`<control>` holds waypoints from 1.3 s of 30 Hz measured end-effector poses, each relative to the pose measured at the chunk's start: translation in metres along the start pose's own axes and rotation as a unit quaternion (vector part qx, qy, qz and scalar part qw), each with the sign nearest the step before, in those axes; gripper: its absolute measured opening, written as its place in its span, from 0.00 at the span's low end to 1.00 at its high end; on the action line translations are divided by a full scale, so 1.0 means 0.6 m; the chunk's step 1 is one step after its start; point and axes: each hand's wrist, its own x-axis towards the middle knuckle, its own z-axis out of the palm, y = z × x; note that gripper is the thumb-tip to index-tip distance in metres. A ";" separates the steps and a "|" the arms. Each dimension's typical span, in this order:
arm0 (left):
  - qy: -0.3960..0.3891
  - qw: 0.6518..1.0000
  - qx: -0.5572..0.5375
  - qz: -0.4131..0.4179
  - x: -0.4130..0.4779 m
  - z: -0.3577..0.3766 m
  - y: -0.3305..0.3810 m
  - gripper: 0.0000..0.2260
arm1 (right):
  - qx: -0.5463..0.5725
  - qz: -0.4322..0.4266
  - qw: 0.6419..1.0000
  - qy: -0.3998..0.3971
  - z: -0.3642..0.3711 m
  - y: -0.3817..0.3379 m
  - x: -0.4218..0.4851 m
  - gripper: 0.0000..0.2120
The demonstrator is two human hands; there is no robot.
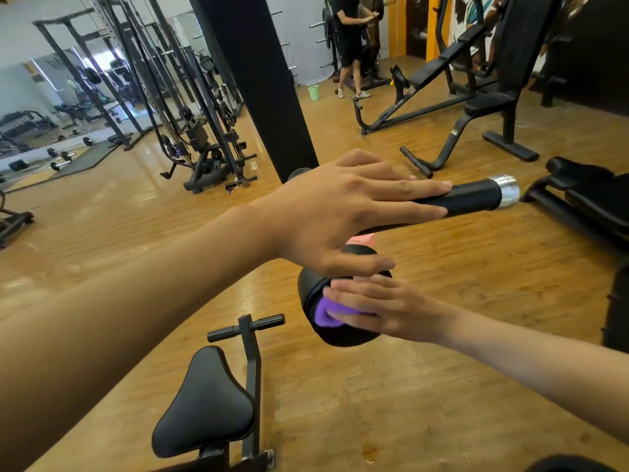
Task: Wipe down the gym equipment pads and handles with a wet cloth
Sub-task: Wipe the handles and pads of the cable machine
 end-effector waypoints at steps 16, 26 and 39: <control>-0.017 1.000 0.003 -0.012 -0.022 -0.010 0.029 0.29 | 0.016 0.022 0.999 0.023 0.019 -0.054 0.042 0.15; -0.011 1.000 -0.003 -0.016 -0.035 -0.015 0.034 0.28 | 0.046 0.104 0.989 0.098 0.007 -0.053 0.077 0.12; -0.020 1.000 0.005 -0.020 -0.059 -0.019 0.042 0.27 | -0.035 -0.040 0.998 -0.046 -0.005 -0.059 0.054 0.24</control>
